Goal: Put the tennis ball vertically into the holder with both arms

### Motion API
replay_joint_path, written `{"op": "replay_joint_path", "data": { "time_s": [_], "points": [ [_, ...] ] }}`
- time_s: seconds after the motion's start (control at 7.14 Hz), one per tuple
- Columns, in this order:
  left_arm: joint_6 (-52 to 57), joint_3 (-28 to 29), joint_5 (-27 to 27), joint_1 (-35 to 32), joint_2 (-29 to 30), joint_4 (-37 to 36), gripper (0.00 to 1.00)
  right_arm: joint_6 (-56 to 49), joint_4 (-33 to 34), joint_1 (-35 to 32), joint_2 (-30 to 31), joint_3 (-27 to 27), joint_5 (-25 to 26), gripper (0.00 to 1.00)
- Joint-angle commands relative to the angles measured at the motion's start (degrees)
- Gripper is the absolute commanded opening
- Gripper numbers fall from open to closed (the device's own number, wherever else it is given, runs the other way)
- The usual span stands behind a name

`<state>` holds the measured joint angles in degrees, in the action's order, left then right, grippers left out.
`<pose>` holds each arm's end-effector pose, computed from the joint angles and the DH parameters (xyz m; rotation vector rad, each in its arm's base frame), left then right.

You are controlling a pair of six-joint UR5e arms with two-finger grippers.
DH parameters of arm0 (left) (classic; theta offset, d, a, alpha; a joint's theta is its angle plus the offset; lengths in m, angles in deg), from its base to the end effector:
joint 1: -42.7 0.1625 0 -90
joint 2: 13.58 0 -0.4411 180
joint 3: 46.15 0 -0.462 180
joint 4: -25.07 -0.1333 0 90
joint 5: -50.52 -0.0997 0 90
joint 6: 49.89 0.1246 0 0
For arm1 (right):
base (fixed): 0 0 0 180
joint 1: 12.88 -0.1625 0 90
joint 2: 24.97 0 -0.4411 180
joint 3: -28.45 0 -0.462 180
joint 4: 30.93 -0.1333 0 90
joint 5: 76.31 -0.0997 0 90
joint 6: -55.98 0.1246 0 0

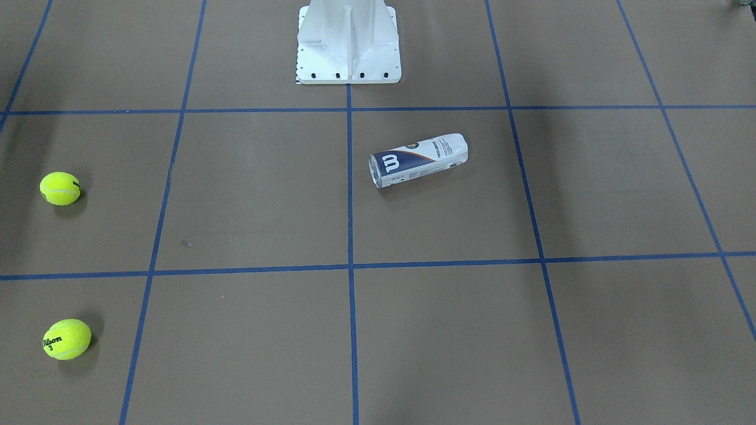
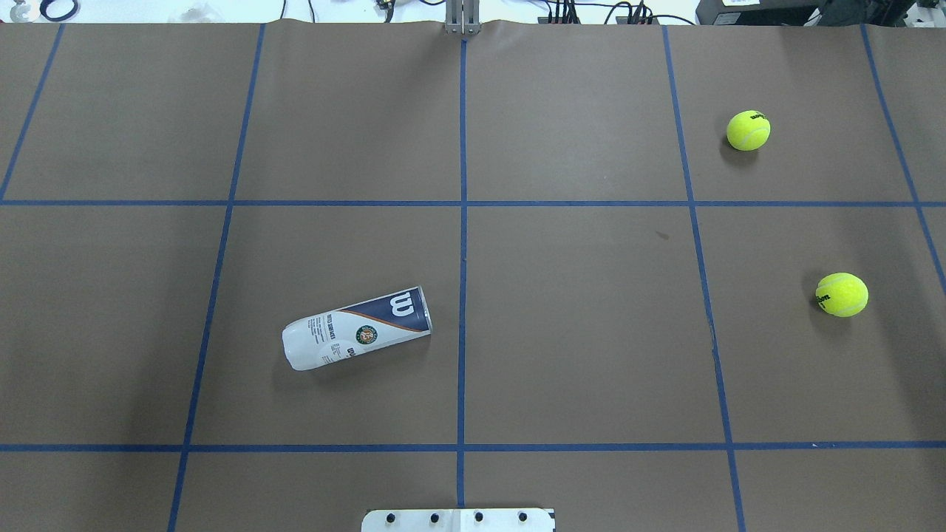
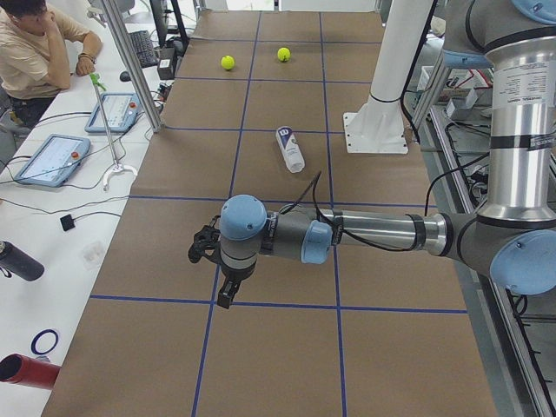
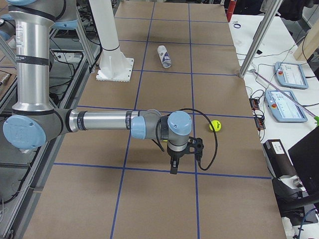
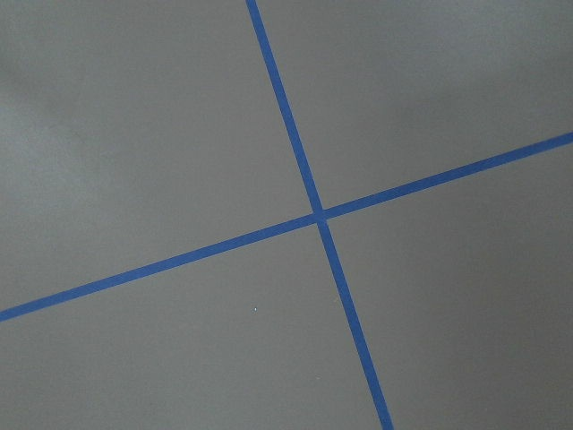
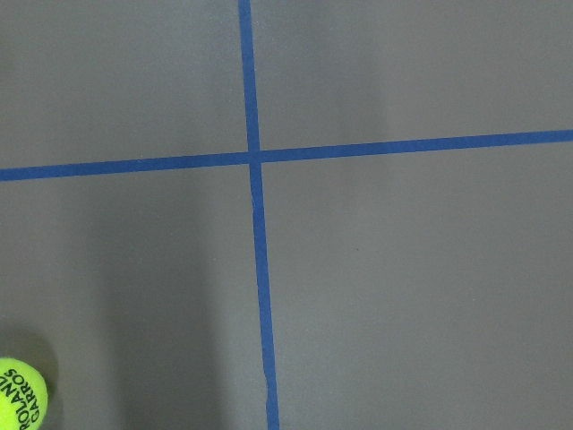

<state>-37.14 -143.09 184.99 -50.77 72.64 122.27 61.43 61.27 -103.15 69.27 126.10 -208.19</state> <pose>-0.0790 -0.5425 0.6467 0.2797 0.7435 0.2235 0.0526 -0.5300 0.6656 -0.0129 -0.7313 0.0876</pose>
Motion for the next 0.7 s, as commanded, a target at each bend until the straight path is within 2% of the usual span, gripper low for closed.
{"op": "replay_joint_path", "data": {
  "time_s": [0.0,0.56],
  "points": [
    [0.1,-0.1,0.0,1.0,0.0,-0.1,1.00,0.0,0.0,0.1,0.0,0.0,0.0,1.00],
    [0.0,-0.1,0.0,2.1,1.8,0.4,1.00,0.0,0.2,0.2,-0.6,-0.1,0.0,1.00]
  ]
}}
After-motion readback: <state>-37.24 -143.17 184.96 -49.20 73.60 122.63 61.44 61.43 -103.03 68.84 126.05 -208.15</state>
